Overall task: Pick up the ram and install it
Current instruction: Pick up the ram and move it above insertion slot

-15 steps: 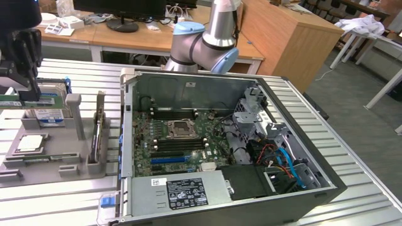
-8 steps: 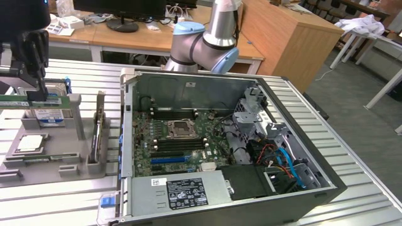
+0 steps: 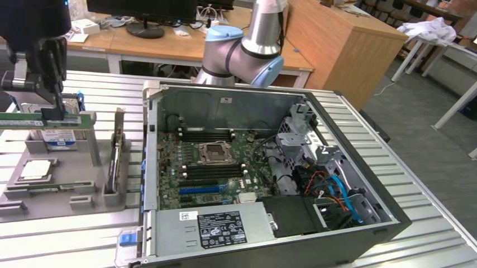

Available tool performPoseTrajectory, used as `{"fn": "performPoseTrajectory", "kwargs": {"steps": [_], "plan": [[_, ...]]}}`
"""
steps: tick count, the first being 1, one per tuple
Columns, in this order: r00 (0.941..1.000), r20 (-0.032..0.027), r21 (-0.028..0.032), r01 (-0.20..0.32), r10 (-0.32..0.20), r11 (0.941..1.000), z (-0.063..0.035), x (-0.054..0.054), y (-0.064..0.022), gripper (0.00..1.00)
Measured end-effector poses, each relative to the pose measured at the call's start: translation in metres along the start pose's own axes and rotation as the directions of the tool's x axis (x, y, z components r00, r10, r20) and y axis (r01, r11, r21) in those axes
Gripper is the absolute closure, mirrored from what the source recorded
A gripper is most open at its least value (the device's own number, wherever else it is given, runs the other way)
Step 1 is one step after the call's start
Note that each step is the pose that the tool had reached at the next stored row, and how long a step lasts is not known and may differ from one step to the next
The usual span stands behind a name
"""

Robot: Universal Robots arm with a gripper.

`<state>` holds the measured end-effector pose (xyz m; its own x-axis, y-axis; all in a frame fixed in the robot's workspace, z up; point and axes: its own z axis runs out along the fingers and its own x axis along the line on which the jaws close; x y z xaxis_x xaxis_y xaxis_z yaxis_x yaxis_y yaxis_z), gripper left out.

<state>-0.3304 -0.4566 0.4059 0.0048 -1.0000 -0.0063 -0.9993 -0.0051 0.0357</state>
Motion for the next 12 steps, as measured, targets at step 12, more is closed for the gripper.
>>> {"fn": "performPoseTrajectory", "kwargs": {"steps": [12], "plan": [[1.0000, 0.0000, -0.0012, 0.000, 0.000, 1.0000, -0.0005, 0.000, -0.0161, 0.88]]}}
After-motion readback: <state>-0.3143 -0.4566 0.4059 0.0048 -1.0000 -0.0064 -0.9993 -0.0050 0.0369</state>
